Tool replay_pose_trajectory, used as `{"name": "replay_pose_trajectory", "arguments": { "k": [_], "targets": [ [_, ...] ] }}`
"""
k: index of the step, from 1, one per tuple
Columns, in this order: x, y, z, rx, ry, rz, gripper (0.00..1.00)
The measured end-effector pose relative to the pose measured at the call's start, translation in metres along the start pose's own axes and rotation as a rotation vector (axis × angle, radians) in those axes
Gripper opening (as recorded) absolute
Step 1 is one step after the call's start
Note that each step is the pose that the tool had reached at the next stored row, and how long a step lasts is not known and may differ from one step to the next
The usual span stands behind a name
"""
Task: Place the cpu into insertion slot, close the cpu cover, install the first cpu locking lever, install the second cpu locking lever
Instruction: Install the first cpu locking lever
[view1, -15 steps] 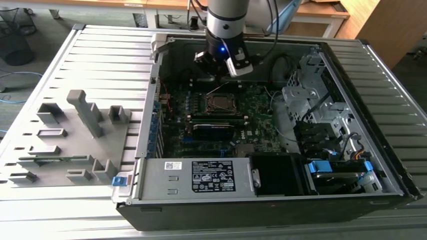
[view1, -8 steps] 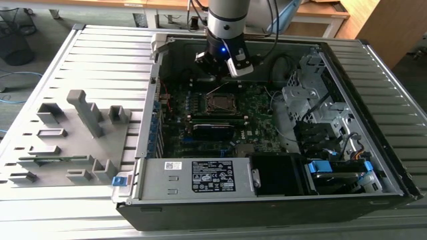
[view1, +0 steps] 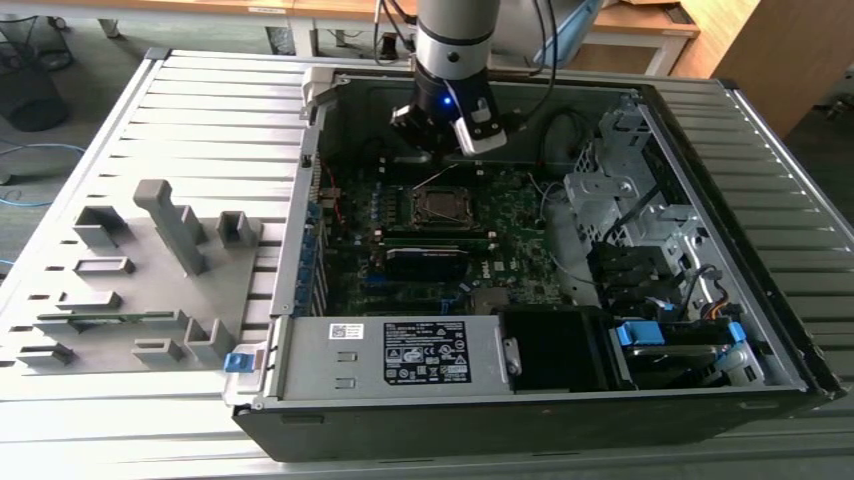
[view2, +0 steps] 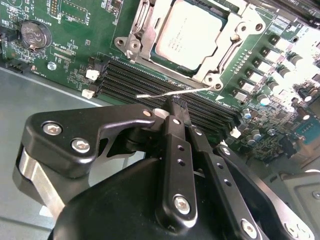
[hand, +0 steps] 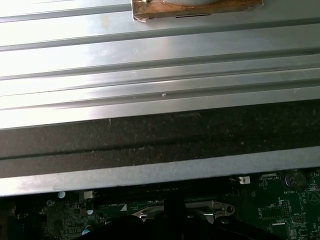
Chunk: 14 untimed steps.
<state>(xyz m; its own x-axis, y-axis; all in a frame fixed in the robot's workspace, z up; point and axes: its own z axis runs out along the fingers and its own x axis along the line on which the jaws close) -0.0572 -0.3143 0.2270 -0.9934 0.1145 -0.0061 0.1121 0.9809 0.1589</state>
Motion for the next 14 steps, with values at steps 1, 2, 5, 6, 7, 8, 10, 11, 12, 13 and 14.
{"name": "replay_pose_trajectory", "arguments": {
  "k": [1, 2, 5, 6, 7, 8, 10, 11, 12, 13, 14],
  "targets": [
    [-0.0002, 0.0001, 0.0003, 0.0001, 0.0001, 0.000, 0.11],
    [-0.0002, 0.0001, 0.0004, 0.0002, 0.0001, 0.000, 0.11],
    [-0.0008, 0.0002, 0.0006, -0.0001, 0.0000, 0.000, 0.11],
    [-0.0012, 0.0003, 0.0007, 0.0000, 0.0000, 0.000, 0.11],
    [-0.0015, 0.0003, 0.0007, -0.0001, 0.0000, 0.000, 0.11],
    [-0.0017, 0.0003, 0.0007, -0.0001, 0.0000, 0.000, 0.11],
    [-0.0020, 0.0004, 0.0008, 0.0000, 0.0000, 0.000, 0.11],
    [-0.0022, 0.0004, 0.0011, -0.0001, -0.0001, 0.000, 0.11],
    [-0.0024, 0.0004, 0.0015, -0.0002, -0.0001, 0.000, 0.11],
    [-0.0026, 0.0003, 0.0020, -0.0002, -0.0001, 0.000, 0.11],
    [-0.0028, 0.0002, 0.0025, 0.0000, 0.0000, 0.000, 0.11]
  ]
}}
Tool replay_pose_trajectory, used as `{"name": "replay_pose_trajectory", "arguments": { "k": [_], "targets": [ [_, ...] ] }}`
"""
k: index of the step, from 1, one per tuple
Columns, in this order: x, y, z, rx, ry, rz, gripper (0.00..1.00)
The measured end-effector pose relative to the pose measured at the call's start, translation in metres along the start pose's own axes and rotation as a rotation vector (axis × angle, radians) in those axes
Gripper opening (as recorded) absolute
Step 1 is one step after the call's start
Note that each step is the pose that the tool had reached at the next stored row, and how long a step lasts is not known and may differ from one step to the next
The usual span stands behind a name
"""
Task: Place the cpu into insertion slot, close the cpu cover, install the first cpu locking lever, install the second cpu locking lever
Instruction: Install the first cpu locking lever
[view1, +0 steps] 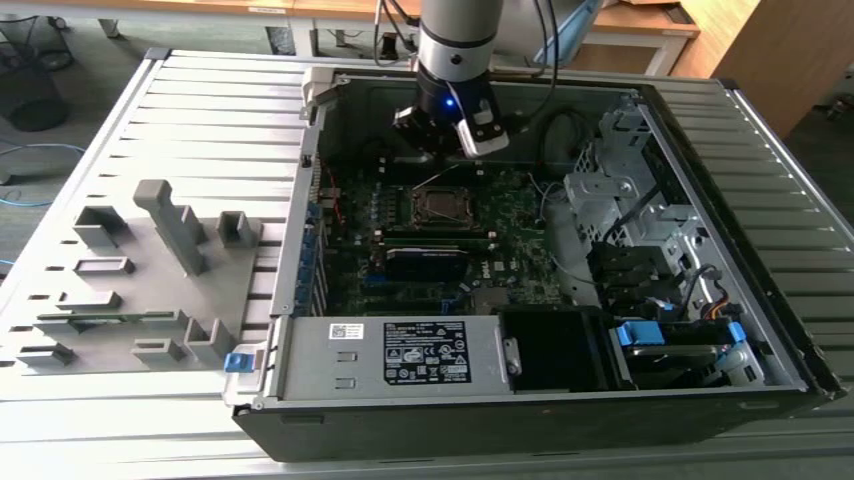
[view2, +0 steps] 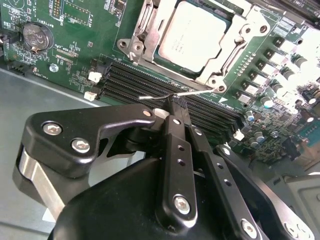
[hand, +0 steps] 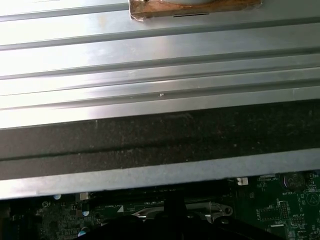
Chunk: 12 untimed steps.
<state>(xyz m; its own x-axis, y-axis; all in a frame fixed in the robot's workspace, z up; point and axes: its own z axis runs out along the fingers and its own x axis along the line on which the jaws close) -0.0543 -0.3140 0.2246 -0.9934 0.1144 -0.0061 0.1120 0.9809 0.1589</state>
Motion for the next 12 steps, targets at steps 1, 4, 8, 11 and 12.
{"name": "replay_pose_trajectory", "arguments": {
  "k": [1, 4, 8, 11, 12],
  "targets": [
    [-0.0002, 0.0000, 0.0005, -0.0001, 0.0000, 0.000, 0.11],
    [-0.0012, -0.0002, 0.0018, 0.0000, 0.0000, 0.000, 0.11],
    [-0.0031, -0.0002, 0.0035, 0.0000, 0.0000, 0.000, 0.11],
    [-0.0034, -0.0003, 0.0038, 0.0004, 0.0002, 0.000, 0.11],
    [-0.0034, -0.0003, 0.0040, 0.0001, 0.0000, 0.000, 0.11]
  ]
}}
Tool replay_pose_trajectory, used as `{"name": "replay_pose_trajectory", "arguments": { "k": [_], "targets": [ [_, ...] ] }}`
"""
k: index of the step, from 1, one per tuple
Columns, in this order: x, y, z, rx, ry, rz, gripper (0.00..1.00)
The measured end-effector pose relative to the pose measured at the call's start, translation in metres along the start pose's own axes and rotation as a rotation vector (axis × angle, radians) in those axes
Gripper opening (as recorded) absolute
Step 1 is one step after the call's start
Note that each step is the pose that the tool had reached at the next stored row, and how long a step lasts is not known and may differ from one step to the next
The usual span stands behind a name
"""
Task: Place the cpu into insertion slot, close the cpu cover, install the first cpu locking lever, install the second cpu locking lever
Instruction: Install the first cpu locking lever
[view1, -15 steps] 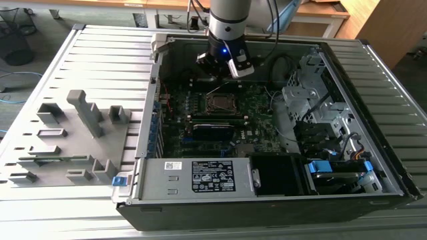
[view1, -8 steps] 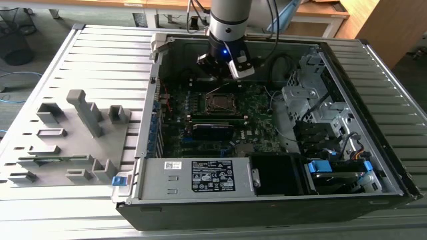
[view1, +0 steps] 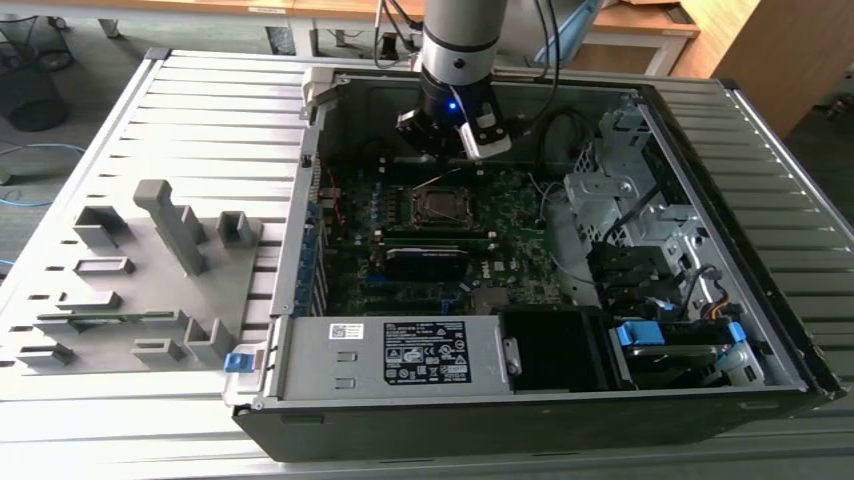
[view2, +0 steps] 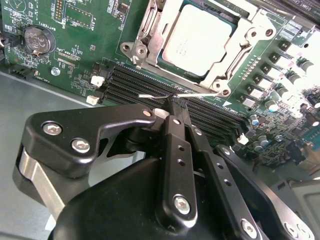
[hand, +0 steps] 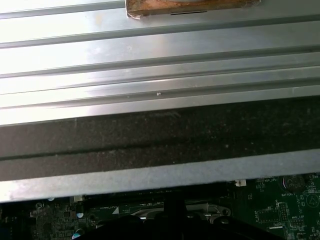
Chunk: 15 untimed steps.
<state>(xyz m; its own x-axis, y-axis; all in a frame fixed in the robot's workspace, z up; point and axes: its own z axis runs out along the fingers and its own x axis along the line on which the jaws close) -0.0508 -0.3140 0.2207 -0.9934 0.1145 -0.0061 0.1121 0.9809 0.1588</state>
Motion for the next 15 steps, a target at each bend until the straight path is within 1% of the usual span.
{"name": "replay_pose_trajectory", "arguments": {
  "k": [4, 15],
  "targets": [
    [0.0000, 0.0000, 0.0003, -0.0001, -0.0001, 0.000, 0.11],
    [-0.0003, -0.0008, 0.0053, -0.0001, 0.0000, 0.000, 0.11]
  ]
}}
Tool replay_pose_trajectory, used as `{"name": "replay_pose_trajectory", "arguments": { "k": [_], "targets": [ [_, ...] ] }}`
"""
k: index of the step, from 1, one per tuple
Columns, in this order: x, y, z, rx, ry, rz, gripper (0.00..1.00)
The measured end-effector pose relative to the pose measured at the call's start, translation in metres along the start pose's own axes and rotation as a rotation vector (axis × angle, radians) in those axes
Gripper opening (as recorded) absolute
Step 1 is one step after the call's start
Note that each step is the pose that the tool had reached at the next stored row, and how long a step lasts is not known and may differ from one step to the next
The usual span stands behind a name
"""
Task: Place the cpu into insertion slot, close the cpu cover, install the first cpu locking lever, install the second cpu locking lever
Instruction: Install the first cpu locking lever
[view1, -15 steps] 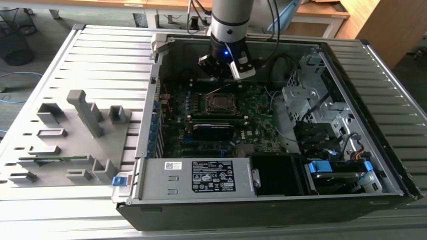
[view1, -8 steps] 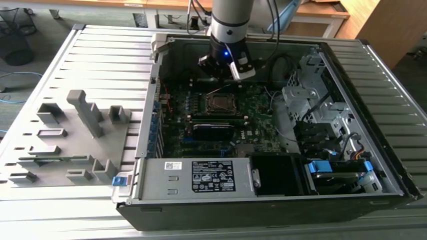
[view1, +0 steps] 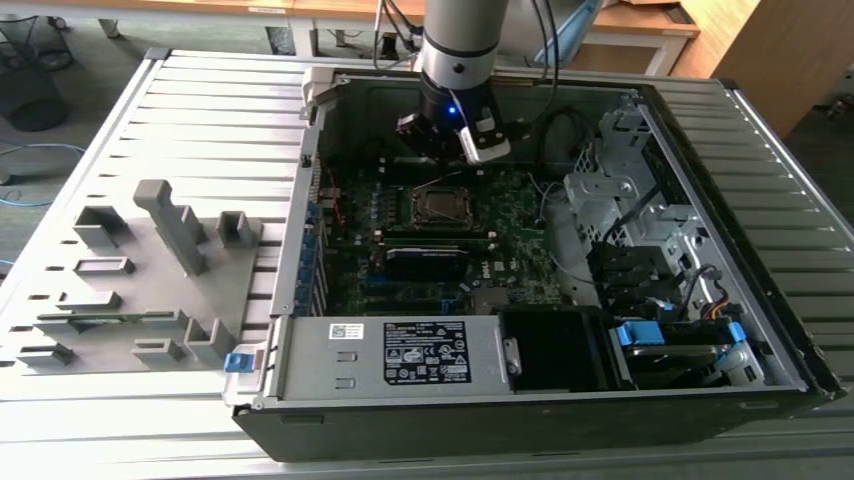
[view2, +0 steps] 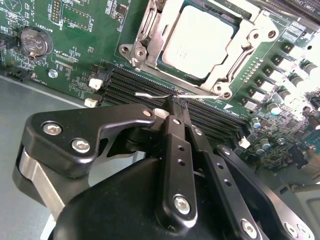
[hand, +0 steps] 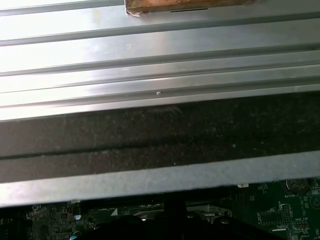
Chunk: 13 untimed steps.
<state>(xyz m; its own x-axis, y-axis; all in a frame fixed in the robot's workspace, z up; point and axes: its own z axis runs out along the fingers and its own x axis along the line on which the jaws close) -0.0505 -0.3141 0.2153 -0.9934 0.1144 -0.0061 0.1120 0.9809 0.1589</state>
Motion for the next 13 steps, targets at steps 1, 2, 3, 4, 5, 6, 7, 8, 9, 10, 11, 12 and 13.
{"name": "replay_pose_trajectory", "arguments": {
  "k": [1, 2, 3, 4, 5, 6, 7, 8, 9, 10, 11, 12, 13],
  "targets": [
    [-0.0003, 0.0000, 0.0003, 0.0001, 0.0001, 0.000, 0.11],
    [-0.0008, 0.0000, 0.0005, 0.0002, 0.0001, 0.000, 0.11],
    [-0.0015, 0.0001, 0.0007, 0.0002, 0.0001, 0.000, 0.11],
    [-0.0021, 0.0001, 0.0010, 0.0001, 0.0000, 0.000, 0.11],
    [-0.0027, 0.0001, 0.0012, 0.0000, 0.0000, 0.000, 0.11],
    [-0.0031, 0.0001, 0.0013, 0.0001, 0.0000, 0.000, 0.11],
    [-0.0034, 0.0002, 0.0014, 0.0001, 0.0000, 0.000, 0.11],
    [-0.0037, 0.0002, 0.0017, 0.0000, -0.0001, 0.000, 0.11],
    [-0.0039, 0.0002, 0.0021, -0.0003, -0.0002, 0.000, 0.11],
    [-0.0040, 0.0001, 0.0026, -0.0002, -0.0002, 0.000, 0.11],
    [-0.0042, 0.0000, 0.0031, 0.0000, -0.0001, 0.000, 0.11],
    [-0.0044, -0.0001, 0.0037, 0.0000, 0.0000, 0.000, 0.11],
    [-0.0046, -0.0001, 0.0043, 0.0000, 0.0000, 0.000, 0.11]
  ]
}}
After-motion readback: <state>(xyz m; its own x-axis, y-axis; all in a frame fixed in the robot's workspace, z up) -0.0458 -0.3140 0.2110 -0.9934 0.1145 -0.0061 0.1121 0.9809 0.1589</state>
